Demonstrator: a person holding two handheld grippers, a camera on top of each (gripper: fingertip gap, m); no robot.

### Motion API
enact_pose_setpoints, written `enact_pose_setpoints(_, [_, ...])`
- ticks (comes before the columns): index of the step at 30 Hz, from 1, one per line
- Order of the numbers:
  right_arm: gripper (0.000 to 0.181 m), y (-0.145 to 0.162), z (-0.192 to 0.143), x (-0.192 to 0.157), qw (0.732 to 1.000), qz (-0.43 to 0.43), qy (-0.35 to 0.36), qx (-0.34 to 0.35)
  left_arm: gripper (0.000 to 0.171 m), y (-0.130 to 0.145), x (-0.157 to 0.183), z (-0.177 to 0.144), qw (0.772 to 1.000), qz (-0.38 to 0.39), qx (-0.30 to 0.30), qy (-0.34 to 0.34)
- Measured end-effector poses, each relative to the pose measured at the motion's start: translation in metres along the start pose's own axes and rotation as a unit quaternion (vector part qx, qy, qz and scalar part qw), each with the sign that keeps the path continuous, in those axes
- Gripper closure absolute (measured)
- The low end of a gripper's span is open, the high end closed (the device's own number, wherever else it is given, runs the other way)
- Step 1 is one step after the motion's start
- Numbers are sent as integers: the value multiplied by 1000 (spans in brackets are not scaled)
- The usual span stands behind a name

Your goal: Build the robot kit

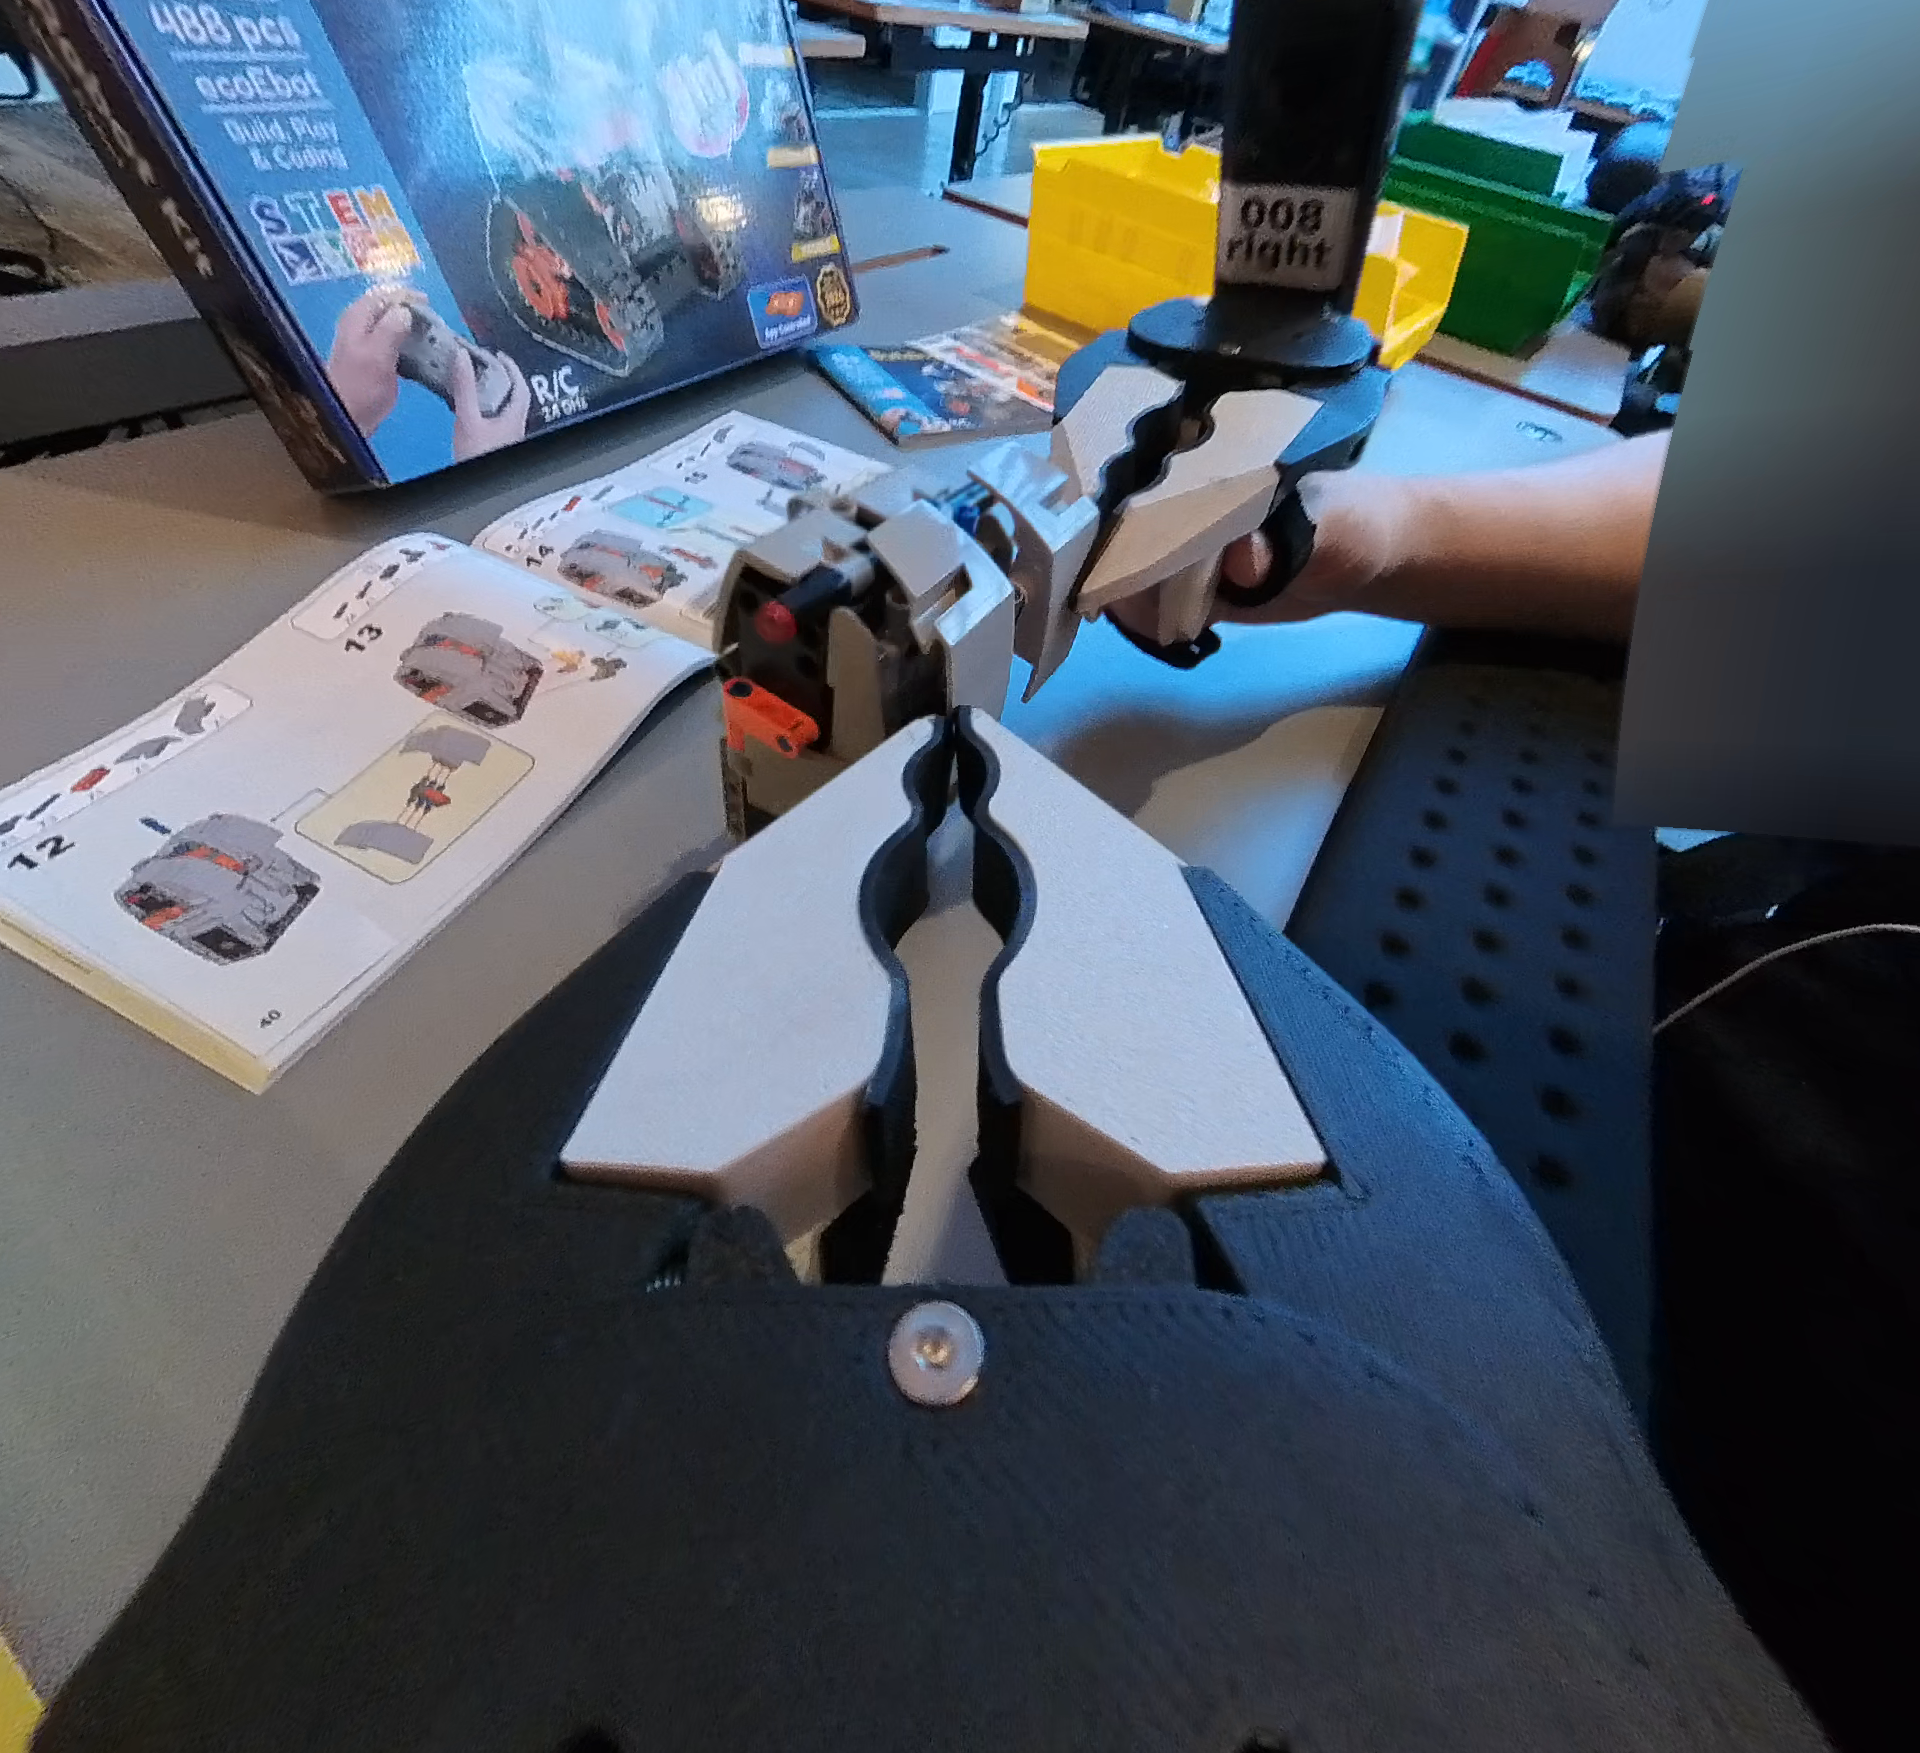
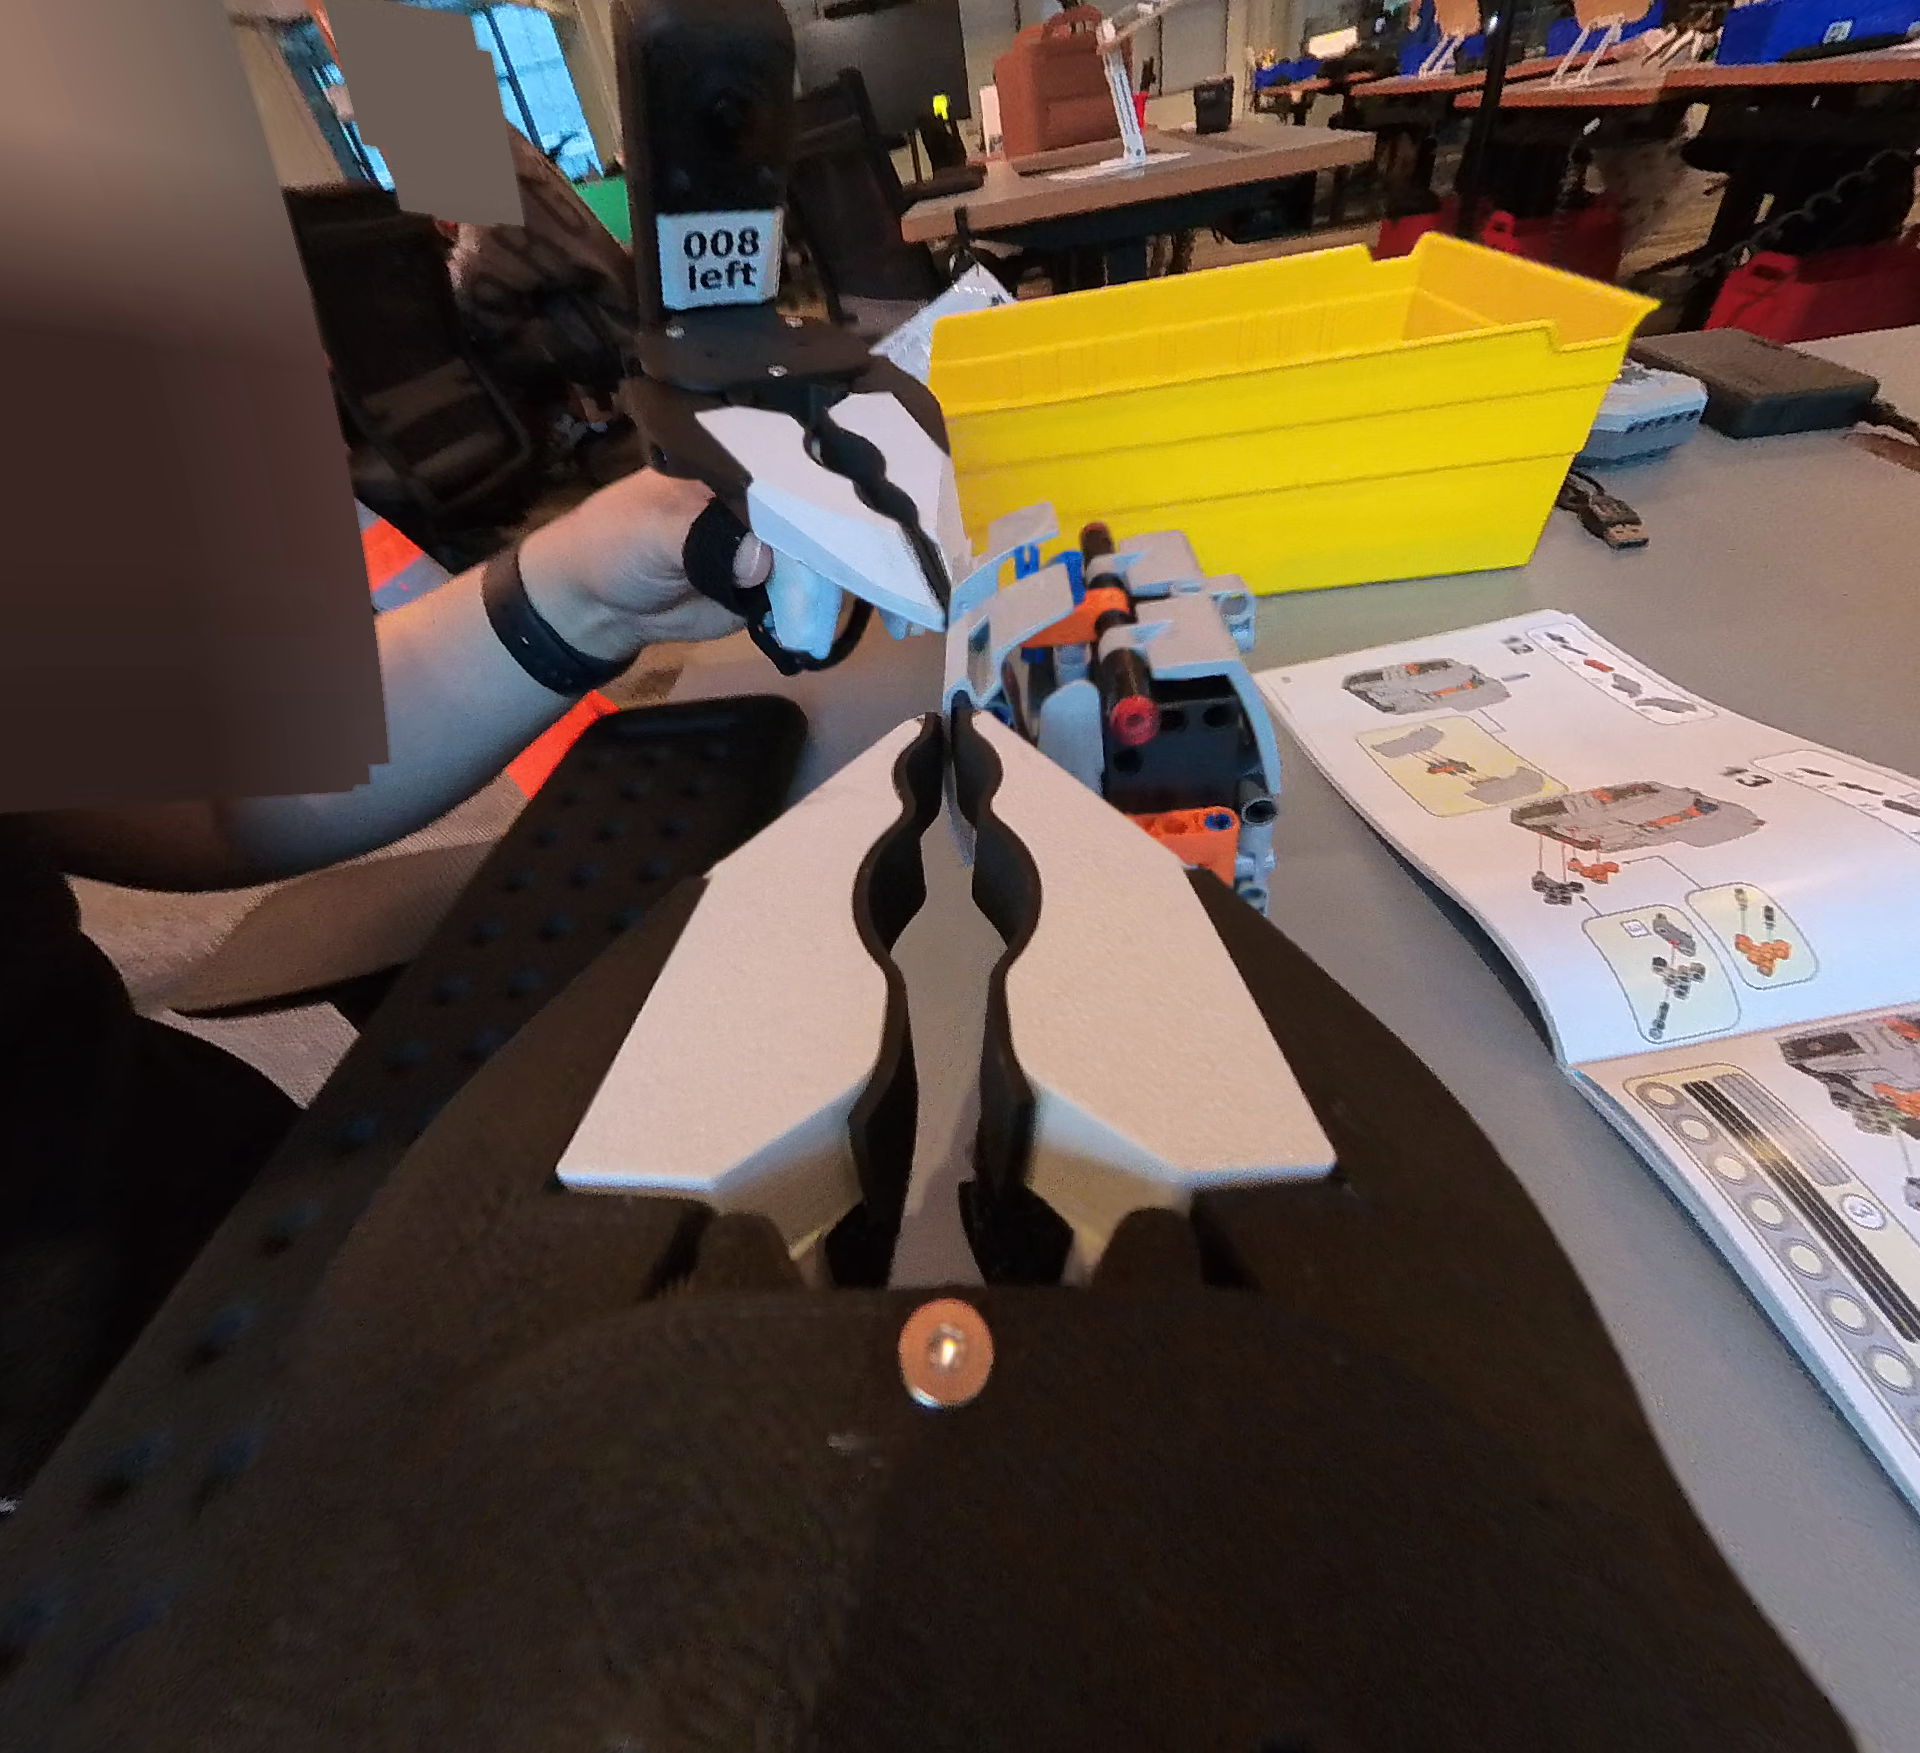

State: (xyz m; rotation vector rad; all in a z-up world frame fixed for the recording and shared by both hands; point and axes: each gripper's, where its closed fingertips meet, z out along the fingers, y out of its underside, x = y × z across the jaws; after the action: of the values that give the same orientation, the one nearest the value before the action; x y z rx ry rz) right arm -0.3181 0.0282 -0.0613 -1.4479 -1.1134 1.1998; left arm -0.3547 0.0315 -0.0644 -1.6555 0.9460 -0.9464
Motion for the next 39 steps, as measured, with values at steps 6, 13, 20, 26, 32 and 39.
enact_pose_setpoints(6, [181, 0, 2, 4, 1000, -12, 11, -1, 171, 1, -7, 1, 1000, 11, -18, -9])
enact_pose_setpoints(13, [181, 5, 5, 5, 1000, -7, 18, -19, 145, -6, -18, -4, 1000, 0, 5, -27])
enact_pose_setpoints(20, [181, 5, 5, 6, 1000, 6, 20, -20, 88, -35, -17, 8, 998, 27, 54, 21])
enact_pose_setpoints(26, [181, 5, 4, 6, 999, 17, 20, -21, 92, -7, -24, 35, 998, 53, -20, 37])
enact_pose_setpoints(32, [181, 4, 2, 9, 999, 36, 15, -15, 103, 3, -23, 44, 997, 40, -10, 61])
enact_pose_setpoints(39, [181, 6, -3, 6, 999, 33, 0, -22, 104, 2, -17, 44, 998, 20, 2, 55])
